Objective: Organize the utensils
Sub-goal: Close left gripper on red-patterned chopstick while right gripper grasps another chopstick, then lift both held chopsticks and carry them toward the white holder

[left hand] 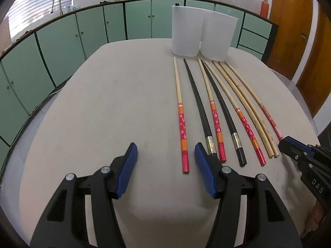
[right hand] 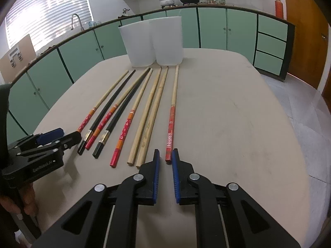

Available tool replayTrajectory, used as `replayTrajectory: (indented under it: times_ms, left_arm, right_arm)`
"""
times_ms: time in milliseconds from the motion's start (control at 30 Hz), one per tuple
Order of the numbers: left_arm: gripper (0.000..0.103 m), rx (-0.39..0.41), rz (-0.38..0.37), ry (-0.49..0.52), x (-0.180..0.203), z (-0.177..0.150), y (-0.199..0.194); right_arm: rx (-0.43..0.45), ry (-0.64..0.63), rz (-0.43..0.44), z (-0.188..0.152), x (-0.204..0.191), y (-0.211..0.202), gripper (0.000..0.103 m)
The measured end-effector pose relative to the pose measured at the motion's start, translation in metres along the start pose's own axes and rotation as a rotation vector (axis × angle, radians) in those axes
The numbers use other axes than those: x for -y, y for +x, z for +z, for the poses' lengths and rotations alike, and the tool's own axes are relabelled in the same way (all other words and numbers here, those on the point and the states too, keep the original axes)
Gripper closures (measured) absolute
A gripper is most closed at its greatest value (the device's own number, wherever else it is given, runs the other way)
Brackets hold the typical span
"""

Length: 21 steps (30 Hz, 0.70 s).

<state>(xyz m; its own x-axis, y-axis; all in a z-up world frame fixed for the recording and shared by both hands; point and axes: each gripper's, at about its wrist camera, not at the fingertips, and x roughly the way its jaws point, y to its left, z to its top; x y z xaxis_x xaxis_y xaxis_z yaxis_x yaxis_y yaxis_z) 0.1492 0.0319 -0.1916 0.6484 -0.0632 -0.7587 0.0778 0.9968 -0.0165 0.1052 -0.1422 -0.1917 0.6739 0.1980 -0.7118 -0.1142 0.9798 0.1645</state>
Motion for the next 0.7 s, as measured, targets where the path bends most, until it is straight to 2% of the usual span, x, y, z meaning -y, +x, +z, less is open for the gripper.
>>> replayTrajectory:
  times_ms: [100, 200, 300, 367, 433, 567, 700]
  left_arm:
    - [0.049, -0.001, 0.006, -0.002, 0.001, 0.001, 0.000]
    - [0.061, 0.002, 0.011, 0.001, 0.004, 0.001, -0.001]
    - [0.077, 0.004, -0.003, 0.014, 0.008, 0.001, -0.001]
    - [0.092, 0.006, -0.010, 0.025, 0.012, 0.000, -0.002]
    - [0.098, 0.007, -0.013, 0.039, 0.016, 0.000, -0.002]
    - [0.098, 0.003, -0.028, 0.034, 0.014, 0.002, -0.006]
    - [0.098, 0.039, -0.021, 0.038, 0.010, 0.012, -0.023]
  right_arm:
    - [0.002, 0.009, -0.002, 0.000, 0.001, 0.001, 0.092]
    - [0.002, 0.020, -0.003, -0.001, 0.003, 0.002, 0.096]
    - [0.003, 0.023, 0.001, 0.000, 0.003, 0.002, 0.096]
    - [0.005, 0.023, 0.002, 0.000, 0.003, 0.001, 0.096]
    - [0.008, 0.024, 0.006, 0.000, 0.003, 0.001, 0.096]
    - [0.024, 0.009, 0.003, 0.002, 0.003, -0.005, 0.096]
    - [0.061, -0.003, 0.006, 0.012, 0.004, -0.020, 0.096]
